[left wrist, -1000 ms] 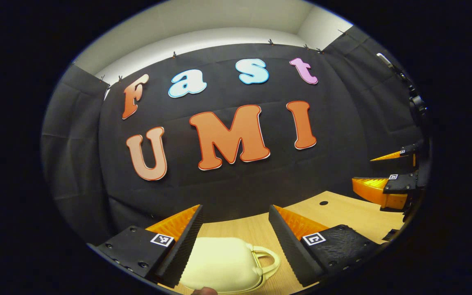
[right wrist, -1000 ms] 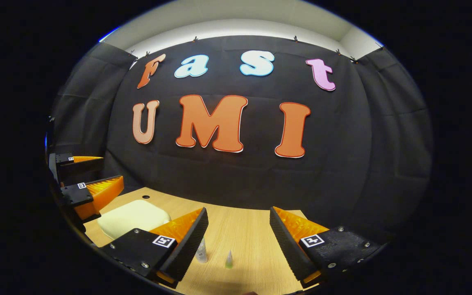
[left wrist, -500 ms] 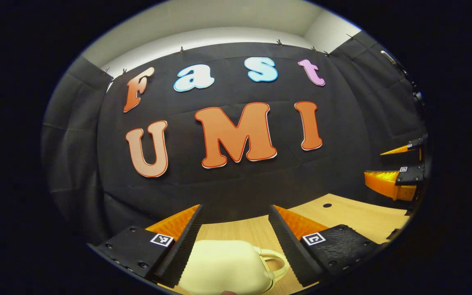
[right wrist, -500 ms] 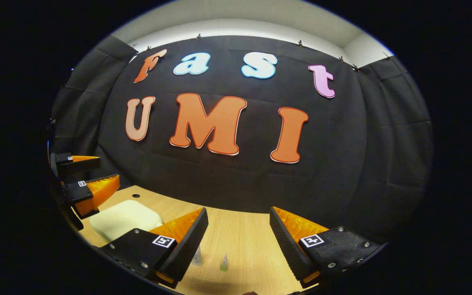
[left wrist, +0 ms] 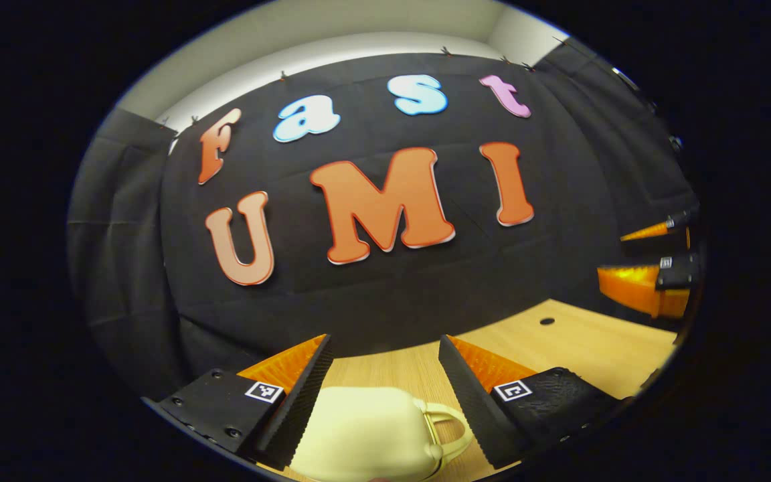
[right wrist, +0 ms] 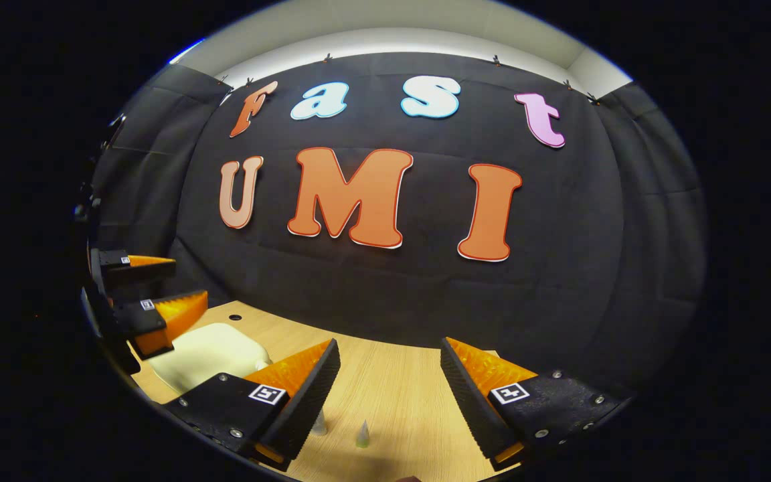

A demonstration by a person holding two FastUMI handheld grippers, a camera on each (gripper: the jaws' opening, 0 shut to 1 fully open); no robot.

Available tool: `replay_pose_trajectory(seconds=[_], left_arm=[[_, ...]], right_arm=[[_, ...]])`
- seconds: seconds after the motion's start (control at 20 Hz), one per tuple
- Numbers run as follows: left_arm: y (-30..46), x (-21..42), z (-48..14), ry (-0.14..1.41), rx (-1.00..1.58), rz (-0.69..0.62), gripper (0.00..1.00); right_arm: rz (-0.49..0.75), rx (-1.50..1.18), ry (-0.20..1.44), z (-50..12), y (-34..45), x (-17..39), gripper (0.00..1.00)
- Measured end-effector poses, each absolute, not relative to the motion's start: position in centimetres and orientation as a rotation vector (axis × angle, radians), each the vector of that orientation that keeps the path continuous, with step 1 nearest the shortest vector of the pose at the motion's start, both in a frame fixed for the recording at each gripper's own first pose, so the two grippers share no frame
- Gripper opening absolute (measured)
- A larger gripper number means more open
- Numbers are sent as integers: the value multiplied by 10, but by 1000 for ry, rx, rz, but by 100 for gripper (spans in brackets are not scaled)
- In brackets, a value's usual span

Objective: First open the suitcase, pack the skin care products into it, and then close the suitcase.

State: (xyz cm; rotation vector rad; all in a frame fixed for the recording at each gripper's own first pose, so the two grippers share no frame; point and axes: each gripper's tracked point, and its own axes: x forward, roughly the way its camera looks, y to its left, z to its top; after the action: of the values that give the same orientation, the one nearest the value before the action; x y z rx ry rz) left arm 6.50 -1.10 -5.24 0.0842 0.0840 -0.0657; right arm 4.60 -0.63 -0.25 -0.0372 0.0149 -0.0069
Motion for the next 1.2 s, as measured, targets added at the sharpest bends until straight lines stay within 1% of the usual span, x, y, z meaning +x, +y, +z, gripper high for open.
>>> replay_pose_trajectory(seconds=[0.15, 0.5, 0.9, 1.15, 1.2], left_arm=[[-38, 58, -92, 157, 187, -124, 98], [-87, 59, -156, 248, 478, -265, 98], [-109, 51, -237, 367, 813, -373, 97], [-99, 62, -269, 438, 933, -343, 93], [-98, 66, -271, 435, 960, -339, 87]], right_arm=[[-27, -32, 31, -14, -26, 45, 95], [-122, -14, 52, -32, -85, 43, 95], [-171, 23, 74, -48, -118, 37, 95], [-167, 17, 77, -52, -124, 33, 96], [-164, 17, 78, -52, -124, 33, 96]])
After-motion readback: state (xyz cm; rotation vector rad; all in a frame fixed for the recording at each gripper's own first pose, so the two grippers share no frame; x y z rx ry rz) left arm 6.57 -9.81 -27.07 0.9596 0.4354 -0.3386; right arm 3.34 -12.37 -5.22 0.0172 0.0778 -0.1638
